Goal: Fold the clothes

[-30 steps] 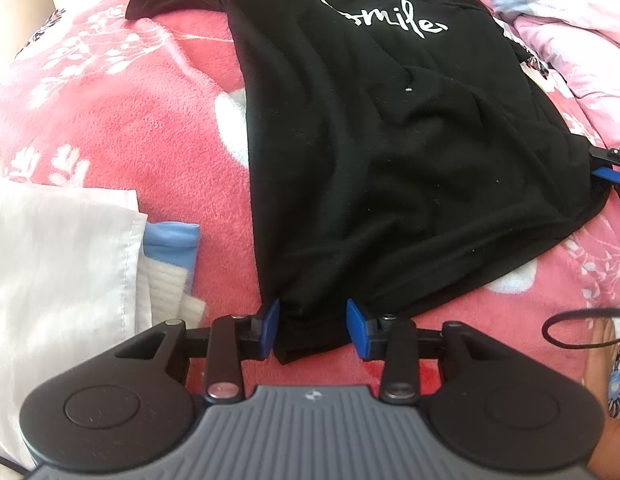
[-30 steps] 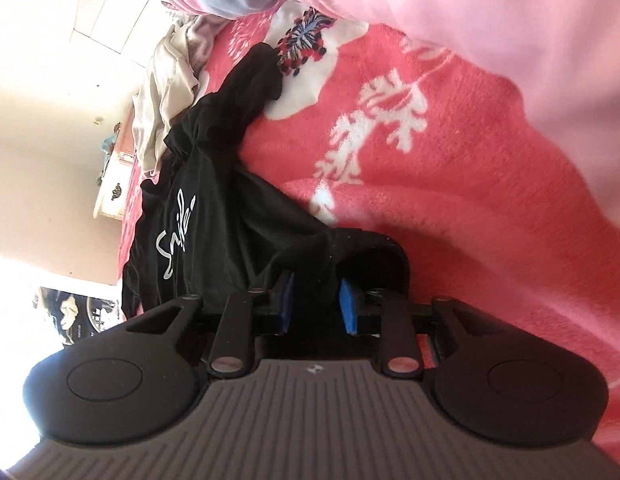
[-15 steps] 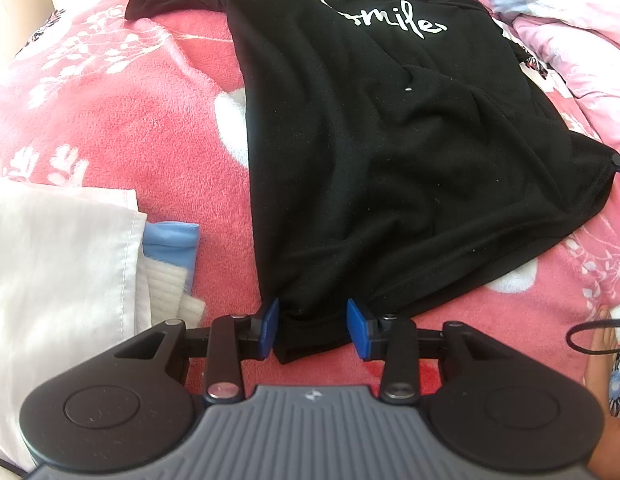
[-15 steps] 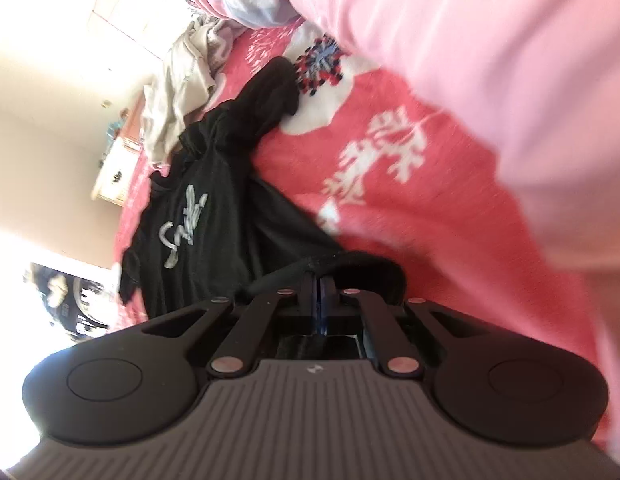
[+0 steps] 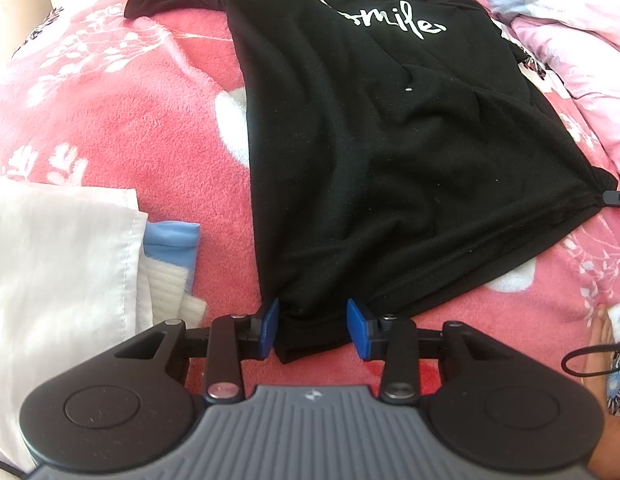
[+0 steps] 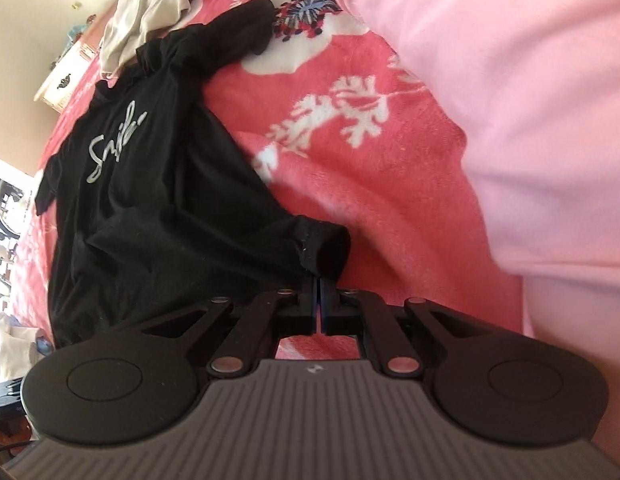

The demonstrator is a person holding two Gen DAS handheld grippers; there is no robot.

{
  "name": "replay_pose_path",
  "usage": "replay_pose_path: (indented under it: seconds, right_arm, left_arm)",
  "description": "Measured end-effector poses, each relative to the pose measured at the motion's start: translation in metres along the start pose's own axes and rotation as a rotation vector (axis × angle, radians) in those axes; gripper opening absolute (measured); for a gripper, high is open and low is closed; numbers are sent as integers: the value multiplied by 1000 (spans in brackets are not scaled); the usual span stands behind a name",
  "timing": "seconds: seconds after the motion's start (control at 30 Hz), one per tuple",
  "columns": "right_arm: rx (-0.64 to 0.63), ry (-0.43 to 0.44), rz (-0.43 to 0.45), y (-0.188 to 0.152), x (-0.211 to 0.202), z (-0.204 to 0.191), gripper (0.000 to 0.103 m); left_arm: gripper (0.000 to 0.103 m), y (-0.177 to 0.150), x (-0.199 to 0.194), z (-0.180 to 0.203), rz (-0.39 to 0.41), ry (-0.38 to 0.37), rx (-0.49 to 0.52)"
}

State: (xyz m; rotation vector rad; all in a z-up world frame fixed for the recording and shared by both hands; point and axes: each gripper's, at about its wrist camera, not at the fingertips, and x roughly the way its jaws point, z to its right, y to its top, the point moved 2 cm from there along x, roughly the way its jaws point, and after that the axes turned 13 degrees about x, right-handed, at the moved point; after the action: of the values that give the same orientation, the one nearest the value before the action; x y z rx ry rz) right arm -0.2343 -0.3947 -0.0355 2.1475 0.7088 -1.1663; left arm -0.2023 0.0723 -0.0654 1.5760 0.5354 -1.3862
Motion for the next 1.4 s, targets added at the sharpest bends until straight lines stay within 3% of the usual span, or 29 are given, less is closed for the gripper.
replay_pose_path:
  seconds: [0.2, 0.37, 0.47, 0.6, 0.83, 0.93, 1.0, 1.03, 1.27, 1.4]
  right_arm:
    - [72, 43, 13, 4, -11, 5, 5]
    - [-7, 138, 59, 4, -33, -13, 9]
    - [-76, 188, 76, 14, -43, -25, 26]
    - [-89, 150, 122, 34, -45, -36, 29]
    - [-99, 103, 144, 54, -23, -44, 31]
    - [-102, 91, 115, 61, 0, -45, 31]
    - [-110, 95, 94, 64, 13, -48, 31]
    - [-113, 100, 79, 65, 19, -50, 31]
    - [-119, 133, 19, 63, 24, -55, 31]
    - [-126, 93, -21, 49, 20, -41, 31]
  left_arm:
    - [39, -2, -8, -11, -6, -38, -52]
    - [47, -3, -23, -20, 30, -117, -80]
    - [53, 1, -28, -20, 59, -121, -70]
    - [54, 9, -18, -20, 41, -125, -97]
    - [52, 16, 5, -8, -24, -44, -87]
    - [39, 17, 6, -1, -29, 20, -72]
    - [23, 17, 5, 3, -21, 60, -62]
    - [3, 16, 5, 3, -11, 54, -65]
    - [2, 9, -19, 0, 14, 58, -41]
    - [2, 8, -28, -8, -2, 102, -10]
